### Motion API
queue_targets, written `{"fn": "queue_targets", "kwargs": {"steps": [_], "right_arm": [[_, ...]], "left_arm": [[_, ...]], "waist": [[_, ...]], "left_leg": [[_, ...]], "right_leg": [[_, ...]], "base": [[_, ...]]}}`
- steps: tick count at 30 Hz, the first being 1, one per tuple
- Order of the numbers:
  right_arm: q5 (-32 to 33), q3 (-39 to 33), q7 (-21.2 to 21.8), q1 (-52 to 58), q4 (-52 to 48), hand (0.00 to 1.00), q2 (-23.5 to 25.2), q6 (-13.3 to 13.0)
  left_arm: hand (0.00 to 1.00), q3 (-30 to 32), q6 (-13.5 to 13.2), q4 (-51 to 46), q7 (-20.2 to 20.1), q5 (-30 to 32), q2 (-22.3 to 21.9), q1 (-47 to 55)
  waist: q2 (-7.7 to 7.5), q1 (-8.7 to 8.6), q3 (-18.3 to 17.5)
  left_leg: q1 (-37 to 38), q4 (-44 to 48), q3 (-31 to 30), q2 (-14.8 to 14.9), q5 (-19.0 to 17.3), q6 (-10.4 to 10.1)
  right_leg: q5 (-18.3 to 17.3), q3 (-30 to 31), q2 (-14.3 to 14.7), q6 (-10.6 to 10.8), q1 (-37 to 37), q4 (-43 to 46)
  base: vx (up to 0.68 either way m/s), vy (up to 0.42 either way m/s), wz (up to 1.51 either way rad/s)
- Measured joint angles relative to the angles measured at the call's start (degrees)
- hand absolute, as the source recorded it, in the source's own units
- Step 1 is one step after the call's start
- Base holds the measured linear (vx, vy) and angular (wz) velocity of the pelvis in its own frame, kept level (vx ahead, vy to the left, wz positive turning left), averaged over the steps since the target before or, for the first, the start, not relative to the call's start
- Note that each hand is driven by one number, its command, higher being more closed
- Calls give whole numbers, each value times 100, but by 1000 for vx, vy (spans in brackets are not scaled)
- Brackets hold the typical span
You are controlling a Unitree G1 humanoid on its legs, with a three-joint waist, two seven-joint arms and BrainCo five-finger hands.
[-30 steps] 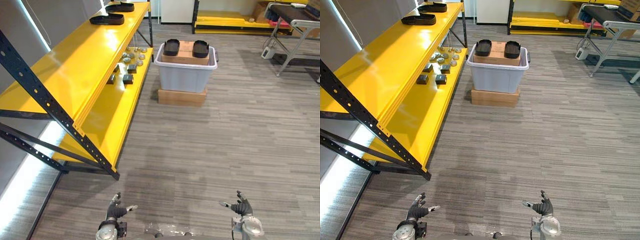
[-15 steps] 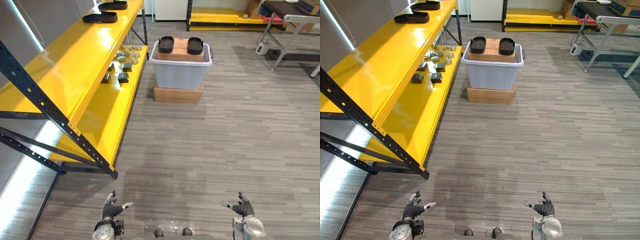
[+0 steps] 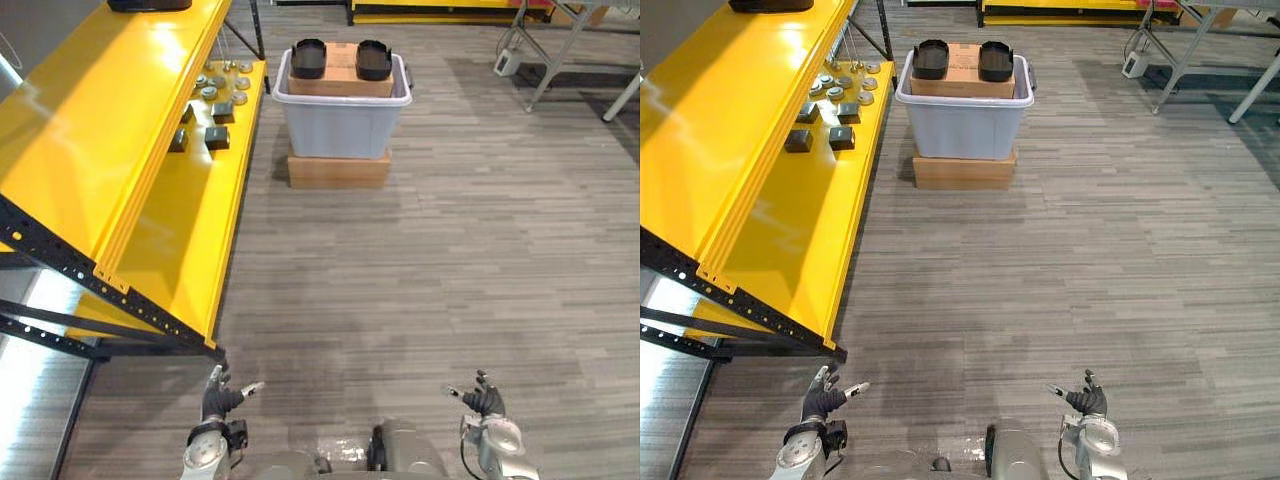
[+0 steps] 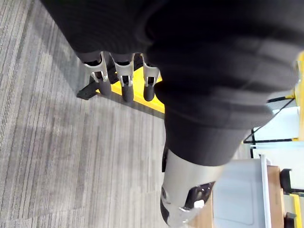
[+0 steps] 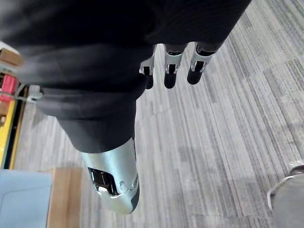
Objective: Walk over and take plastic housings, then place them on the shelf
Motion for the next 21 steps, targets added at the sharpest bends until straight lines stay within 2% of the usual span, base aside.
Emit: {"fn": "queue_targets", "kwargs": {"steps": [1,2,4,5,6,7,8,9,11,12,13,15,16,18,19,20,21], "right_arm": [[14,26,-15,-82,0,0,-18,11],[17,44,-16,-126,0,0,-46,13],[47,102,-29,-283,-5,0,-176,12],[52,128,-45,-316,-16,0,-185,10],[43,150,-71,-309,-17,0,-197,13],[41,150,-84,-299,-18,0,-204,16],[7,150,-113,-404,-23,0,-246,26],[-10,150,-113,-462,-20,0,-236,32],[-50,172,-112,-482,-35,0,-246,14],[-57,291,-110,-472,-32,0,-285,5],[-52,383,-114,-474,-28,0,-283,-17],[-48,418,-112,-473,-5,0,-240,-76],[-31,400,-118,-473,3,0,-228,-100],[5,376,-118,-493,37,0,-237,-116],[20,369,-117,-535,103,0,-221,-115],[53,315,-116,-551,125,0,-208,-113],[66,252,-118,-532,129,0,-198,-113]], "left_arm": [[0,0,0,4,5,-8,24,-91],[0,0,-1,9,16,-9,30,-168],[0,-39,-8,12,106,-12,-7,-374],[0,-48,-11,18,117,-12,14,-453],[0,-57,-14,23,125,-10,28,-479],[0,-56,-14,36,127,-9,7,-481],[0,-66,-14,133,123,-8,-74,-544],[0,-64,-16,169,121,-9,-94,-586],[0,-37,-17,258,120,-10,-168,-568],[0,-24,-23,292,100,-12,-217,-488],[0,3,-55,290,85,-20,-232,-447],[0,31,-51,319,85,-68,-237,-427],[0,30,-47,318,85,-69,-254,-385],[0,37,-47,312,86,-71,-262,-303],[0,76,-45,313,87,-76,-259,-244],[0,109,-40,313,85,-82,-285,-242],[0,147,-40,313,89,-83,-329,-233]], "waist": [[-38,-59,61],[12,-118,142],[96,-201,315],[57,-240,329],[35,-305,324],[62,-340,304],[299,-312,326],[295,-310,330],[290,-317,334],[277,-292,350],[304,-283,367],[233,-167,418],[154,-22,465],[152,50,472],[110,70,506],[86,87,522],[85,92,523]], "left_leg": [[157,-100,-93,47,-18,-27],[278,-191,-170,86,-18,-39],[686,-548,-353,288,1,-246],[865,-673,-499,304,11,-391],[1078,-673,-658,369,-97,-589],[1160,-652,-724,449,-138,-661],[1170,-434,-763,733,21,-973],[1058,-86,-764,743,309,-1303],[770,1063,-735,744,1188,-1308],[319,2296,-639,865,2210,-1414],[-286,3662,-332,1161,2015,-1221],[-898,4717,50,1367,1604,-791],[-1349,4858,223,1305,1310,-691],[-1841,4411,269,1157,1035,-732],[-2193,3714,240,978,890,-676],[-2365,2696,178,740,886,-692],[-2385,2110,98,619,918,-742]], "right_leg": [[69,-156,-5,-23,-210,-414],[138,-192,11,-19,-304,-698],[896,-366,159,-44,-572,-1944],[1370,-416,146,-132,-685,-2577],[2070,-411,163,-381,-763,-2829],[2538,-407,156,-560,-756,-2710],[2189,-573,295,-859,-925,-1932],[1836,-645,284,-911,-931,-1566],[1405,-712,312,-960,-514,-1477],[1238,-690,409,-992,79,-1834],[1226,-676,596,-1011,714,-2312],[1212,-564,748,-1034,1474,-2892],[1211,-399,760,-1034,2052,-3333],[1208,-291,758,-1035,2476,-3669],[1145,-236,718,-1031,2751,-3864],[1036,-175,623,-919,2999,-4001],[1001,-173,590,-877,3098,-4053]], "base": [[308,27,40],[489,-30,62],[542,-64,57],[615,-125,66],[801,-197,65],[840,-242,40],[847,-278,20],[694,-245,14],[563,-214,13],[826,-296,8],[681,-242,2],[606,-171,-20],[661,-143,-41],[445,-42,-33],[472,15,-21],[474,32,-18],[567,89,-23]]}}
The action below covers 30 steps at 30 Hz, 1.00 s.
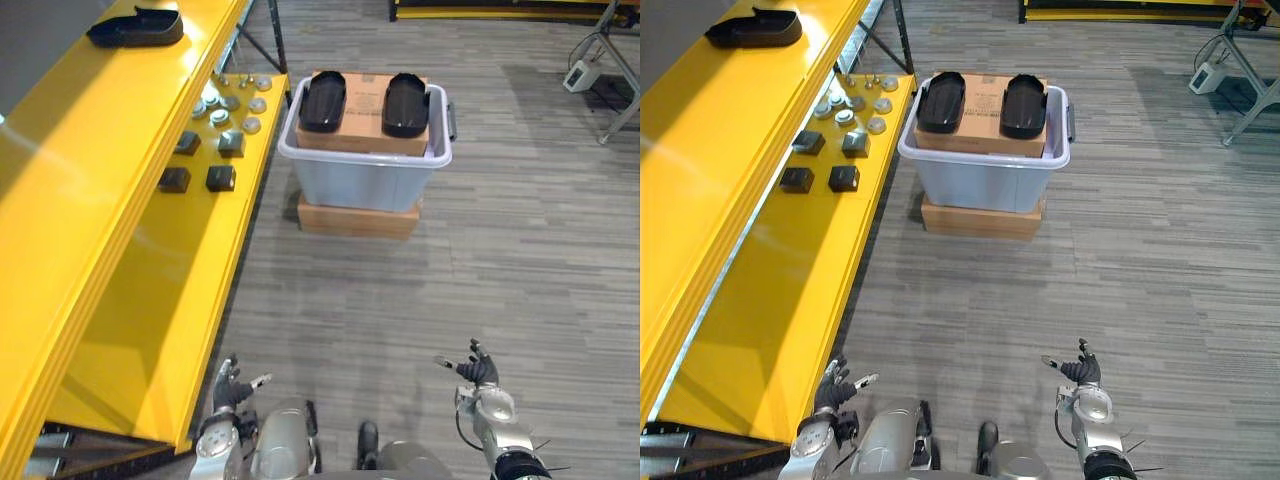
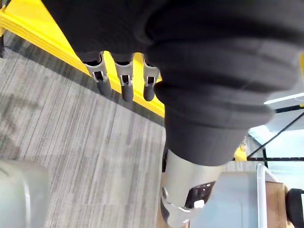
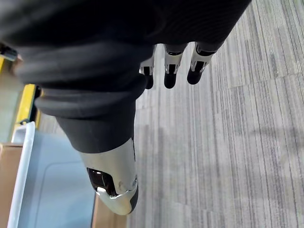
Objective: Walk over and take plastic housings, then place them on the shelf
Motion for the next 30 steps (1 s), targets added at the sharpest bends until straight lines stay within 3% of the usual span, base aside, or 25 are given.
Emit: {"fn": "queue_targets", "kwargs": {"steps": [1,2,3,4,5,6,7,8,9,10,11,12,13,14,16,19,21,22,23,24,25,27,28,29,30], "right_arm": [[15,-157,-4,55,30,0,0,-3],[68,-276,-6,119,77,0,-18,-2],[102,-284,-9,128,116,0,-8,4],[111,-275,-9,158,203,0,27,14],[111,-271,-3,222,219,0,107,13],[111,-270,-3,235,210,0,128,11],[109,-272,-3,256,211,0,154,18],[108,-274,-1,261,212,0,158,18],[106,-278,8,265,237,0,222,19],[96,-278,14,291,229,0,284,19],[84,-274,16,329,223,0,317,18],[71,-255,48,414,235,0,350,33],[61,-156,112,469,234,0,364,55],[43,-92,123,481,233,0,371,61],[-25,-53,125,481,235,0,401,69],[-27,-57,122,470,246,0,405,80],[-29,-59,121,477,254,0,408,82],[-35,-57,121,479,264,0,421,90],[-69,-58,119,512,264,0,418,91],[-73,-61,118,522,272,0,377,91],[-73,-66,116,527,287,0,304,94],[-70,-58,108,546,227,0,315,87],[-62,-26,108,579,185,0,341,87],[-32,15,101,603,118,0,386,80],[-8,14,102,600,85,0,412,66]], "left_arm": [[0,25,4,11,-4,-2,-76,13],[0,25,4,14,-5,-2,-112,17],[0,37,5,31,-3,-2,-105,17],[0,50,8,131,1,-2,-65,11],[0,73,7,129,1,-3,-45,-7],[0,78,9,131,-1,-2,-63,-20],[0,74,35,147,-4,-23,-133,-20],[0,74,36,151,-3,-28,-142,-7],[0,76,37,221,2,-34,-131,40],[0,57,54,358,3,-39,-97,41],[0,21,96,383,3,-38,-65,24],[0,-20,106,361,2,-38,-33,-21],[0,-20,100,355,4,-40,-24,-27],[0,-17,105,357,5,-41,-22,-26],[0,-18,108,358,9,-54,6,-62],[0,-15,108,363,9,-150,23,-65],[0,-14,104,362,9,-150,66,-85],[0,-9,104,364,15,-150,91,-80],[0,10,104,370,19,-149,159,11],[0,26,104,419,19,-149,132,13],[0,52,99,478,23,-147,50,28],[0,148,98,482,25,-147,-53,5],[0,239,98,480,19,-148,-140,-1],[0,261,99,482,14,-149,-175,15],[0,259,100,499,13,-150,-180,25]], "waist": [[-9,76,13],[92,125,-46],[111,142,-45],[82,222,-90],[-109,233,-168],[-154,228,-198],[-184,252,-214],[-182,253,-215],[-226,274,-221],[-265,232,-234],[-276,205,-234],[-271,156,-236],[-273,100,-239],[-273,86,-239],[-251,31,-260],[-206,-65,-248],[-228,-62,-252],[-338,-57,-308],[-421,-76,-367],[-373,-76,-371],[-193,-64,-517],[-64,-74,-504],[-31,-54,-502],[-49,-21,-490],[-81,-5,-481]], "left_leg": [[22,-1443,-192,-193,277,-174],[58,-2590,-362,-220,692,-179],[69,-2837,-383,-217,1052,-162],[175,-2794,-319,-290,1653,47],[66,-2538,-294,-479,1646,206],[-21,-2339,-270,-540,1498,311],[-67,-1895,-154,-593,1126,436],[-41,-1846,-136,-595,1041,463],[199,-1742,-7,-634,735,525],[501,-1692,-3,-757,503,599],[697,-1662,2,-821,365,647],[1047,-1609,7,-869,163,701],[1411,-1679,-16,-891,29,732],[1599,-1767,-29,-892,-14,739],[2152,-2132,-150,-827,-81,738],[2673,-2321,-288,-573,-127,613],[2873,-2345,-351,-463,-277,361],[2990,-2337,-391,-448,-378,206],[3124,-2316,-535,-437,-495,18],[3143,-2289,-642,-367,-544,-52],[2966,-1883,-830,-126,-551,-90],[2556,-883,-950,102,-464,-230],[2143,152,-946,233,-120,-438],[1797,937,-866,438,-214,-415],[1726,1046,-824,480,-269,-357]], "right_leg": [[-138,42,-53,87,228,-121],[-309,88,-20,170,400,-181],[-418,125,-18,220,502,-182],[-613,210,-120,323,641,-133],[-798,264,-316,357,605,41],[-844,284,-379,372,577,170],[-917,416,-519,458,390,804],[-926,440,-537,473,340,974],[-992,551,-662,651,46,2078],[-810,684,-799,1083,-374,3363],[-672,754,-881,1334,-624,4194],[-635,797,-967,1399,-1062,5400],[-700,634,-1094,1274,-1478,6123],[-755,531,-1152,1158,-1682,6290],[-974,8,-1285,846,-2201,5923],[-942,-506,-1204,882,-2494,3978],[-480,-428,-1008,886,-2518,2564],[44,-229,-937,818,-2519,1903],[784,-89,-876,751,-2446,1647],[894,-65,-837,576,-2400,1712],[727,-265,-631,455,-2319,1657],[655,-479,-408,344,-2022,1399],[620,-558,-235,259,-1669,1108],[596,-584,-101,181,-1283,847],[581,-583,-73,160,-1128,770]], "base": [[474,99,-24],[576,154,-25],[478,171,-26],[589,220,-16],[507,179,-9],[556,175,1],[462,136,-3],[535,181,-25],[501,182,-30],[494,175,-25],[502,157,3],[592,146,15],[490,115,11],[461,91,2],[427,35,18],[431,-52,23],[439,-113,24],[454,-181,32],[467,-217,38],[552,-308,41],[535,-342,27],[474,-318,27],[396,-235,22],[381,-212,9],[344,-176,-13]]}}
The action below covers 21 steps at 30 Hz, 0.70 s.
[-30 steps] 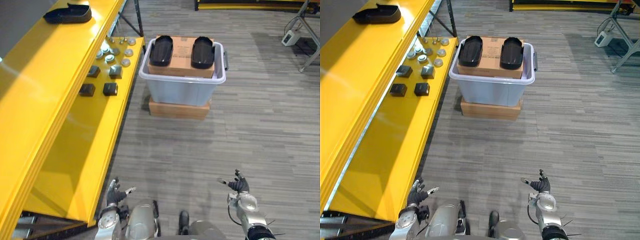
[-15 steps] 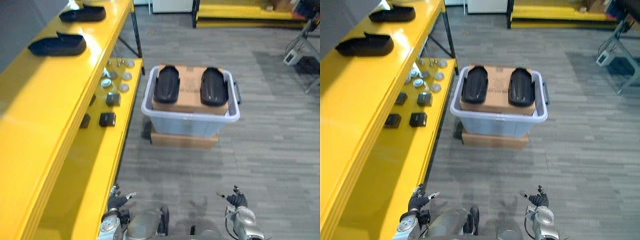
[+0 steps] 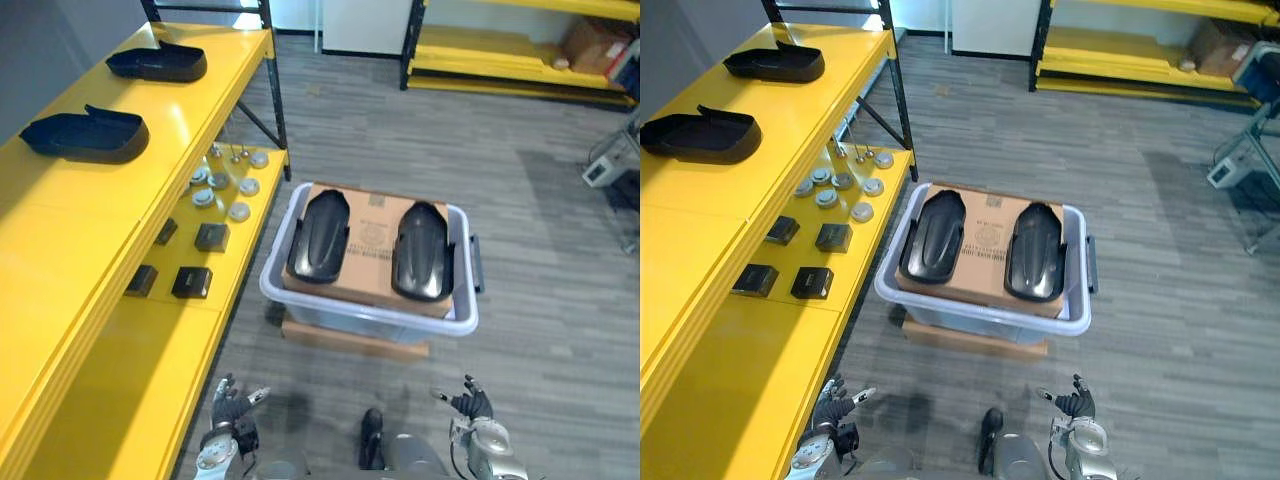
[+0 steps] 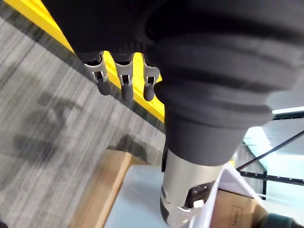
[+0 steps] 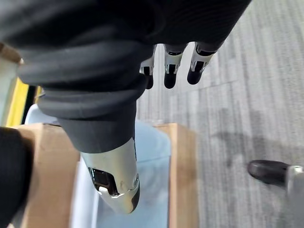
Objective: Walk over and take plastic housings, then place them on the shelf
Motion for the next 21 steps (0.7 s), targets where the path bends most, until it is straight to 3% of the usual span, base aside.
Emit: {"fn": "queue_targets", "kwargs": {"steps": [2,4,5,6,10,14,21], "right_arm": [[17,-39,-5,-28,-26,0,3,-62],[63,-182,-7,-80,-18,0,3,-75],[107,-255,-11,-61,-2,0,0,-78],[115,-356,-14,27,21,0,-17,-75],[125,-409,-35,387,12,0,36,-43],[181,-580,-68,427,15,0,52,-44],[559,-1791,-139,375,-216,0,-341,-43]], "left_arm": [[0,-23,2,44,-5,-1,-58,-19],[0,-47,-2,43,-7,-1,-80,-27],[0,-50,-2,50,-6,-1,-80,-27],[0,-72,-2,96,-8,-1,-78,-43],[0,-70,-3,145,-5,-1,15,-58],[0,-81,10,342,-8,0,151,-59],[0,-113,10,312,-16,2,343,92]], "waist": [[-49,97,-7],[-10,107,-18],[54,94,-38],[172,66,-80],[7,72,-161],[-67,51,-200],[-109,45,-331]], "left_leg": [[-150,-326,154,27,-175,19],[-279,-1400,174,10,-205,-14],[-259,-2266,146,17,7,-67],[-293,-2817,86,34,451,74],[87,-3275,254,-214,539,203],[273,-3622,410,-358,646,298],[435,-3950,644,-470,697,365]], "right_leg": [[-4,127,5,-7,290,-174],[-5,280,-27,-2,414,-304],[-17,320,-27,39,445,-343],[-82,362,46,162,487,-394],[-180,559,-248,370,578,-388],[-194,704,-371,469,538,-402],[-148,960,-417,540,461,-520]], "base": [[281,-98,-31],[219,29,-44],[153,124,-31],[184,149,-28],[110,112,-8],[42,67,-17],[35,30,-17]]}}
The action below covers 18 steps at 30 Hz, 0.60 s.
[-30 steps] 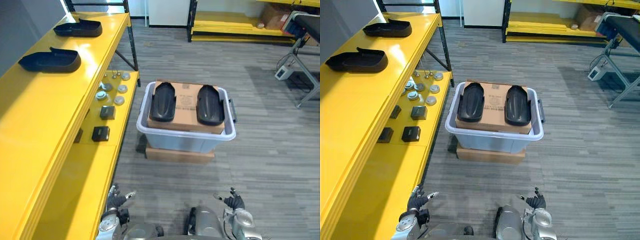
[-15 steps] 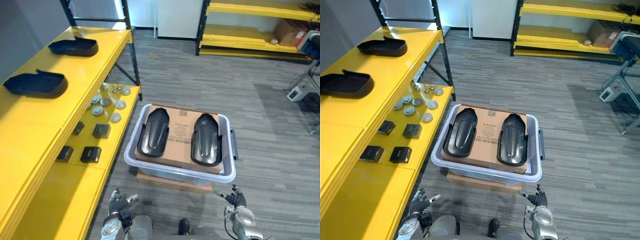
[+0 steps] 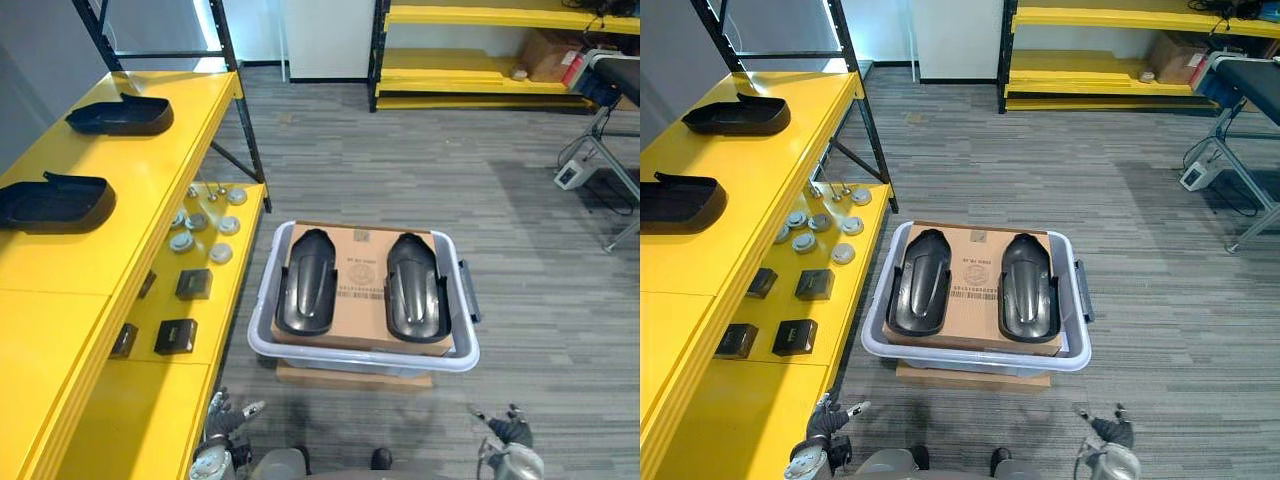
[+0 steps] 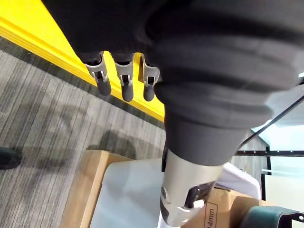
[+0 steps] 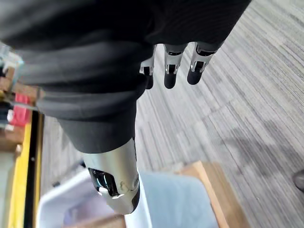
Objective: Walk over and take plastic housings, then place them on the shelf
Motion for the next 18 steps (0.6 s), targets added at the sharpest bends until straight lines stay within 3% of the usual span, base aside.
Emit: {"fn": "queue_targets", "kwargs": {"steps": [2,9,18], "right_arm": [[127,-377,-135,1,-716,0,-296,-3],[-98,-451,-524,-114,-2636,0,-783,-197],[-1198,627,-634,-895,-2950,0,-912,-231]], "left_arm": [[0,-2,-4,-8,-9,2,28,129],[0,-184,-3,-4,-129,9,20,169],[0,-416,-7,-25,-222,9,19,241]], "waist": [[5,-121,-67],[-39,-143,-180],[-8,-133,-167]], "left_leg": [[53,-97,38,-24,10,10],[162,-391,89,-56,121,49],[35,-684,-171,-186,377,95]], "right_leg": [[7,49,-14,11,12,-52],[10,109,-21,13,-14,-122],[42,-118,-124,54,-146,-176]], "base": [[58,14,-12],[22,1,-5],[-17,-2,14]]}}
